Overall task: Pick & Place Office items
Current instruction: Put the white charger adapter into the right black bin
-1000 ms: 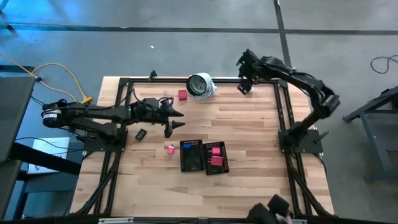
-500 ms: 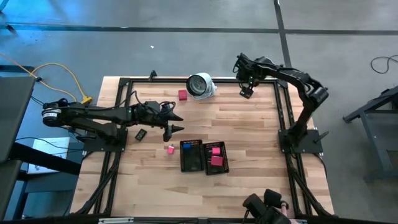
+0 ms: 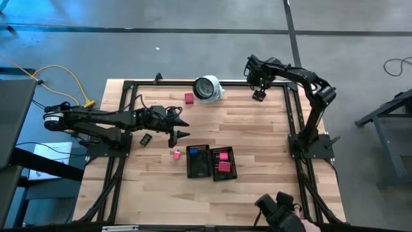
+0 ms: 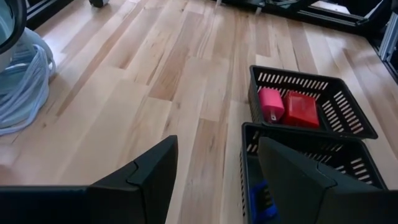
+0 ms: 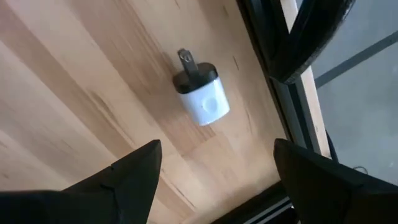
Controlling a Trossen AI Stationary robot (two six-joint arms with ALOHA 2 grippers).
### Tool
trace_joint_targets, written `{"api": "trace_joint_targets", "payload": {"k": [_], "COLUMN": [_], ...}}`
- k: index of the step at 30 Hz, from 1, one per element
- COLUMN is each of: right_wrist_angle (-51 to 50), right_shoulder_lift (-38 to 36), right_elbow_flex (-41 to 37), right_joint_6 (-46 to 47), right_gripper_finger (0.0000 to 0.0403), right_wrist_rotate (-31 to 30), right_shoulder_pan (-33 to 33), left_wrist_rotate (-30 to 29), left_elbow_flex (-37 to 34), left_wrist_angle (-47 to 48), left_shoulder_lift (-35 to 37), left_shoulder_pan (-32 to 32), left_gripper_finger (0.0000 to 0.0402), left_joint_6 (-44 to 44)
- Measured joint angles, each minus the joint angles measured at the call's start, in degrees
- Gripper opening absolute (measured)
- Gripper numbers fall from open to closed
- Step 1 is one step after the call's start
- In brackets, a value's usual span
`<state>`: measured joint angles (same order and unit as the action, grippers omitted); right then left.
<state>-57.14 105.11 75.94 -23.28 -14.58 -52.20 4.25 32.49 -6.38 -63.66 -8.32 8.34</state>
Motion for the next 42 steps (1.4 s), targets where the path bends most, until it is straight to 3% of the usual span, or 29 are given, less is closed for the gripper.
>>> {"api": "trace_joint_targets", "payload": {"k": [24,42], "right_wrist_angle": [2.59,6.69], "right_shoulder_lift": [6.56,6.76], "right_elbow_flex": [-0.02,-3.14], "right_joint_6": [-2.70,-3.99], "right_gripper_finger": [0.0295,0.0239], "right_wrist_rotate": [3.18,4.27], "right_shoulder_pan": [-0.22,-0.22], "left_wrist_rotate": [0.00,0.02], "left_elbow_flex": [0.00,0.00], "left_wrist_angle": [0.40,0.40], "left_shoulder_lift": [0.00,0.00], "left_shoulder_pan": [0.00,0.00], "left_gripper_finger": [0.0217,0.0217], "left_joint_6": [-1.01,-0.51]}}
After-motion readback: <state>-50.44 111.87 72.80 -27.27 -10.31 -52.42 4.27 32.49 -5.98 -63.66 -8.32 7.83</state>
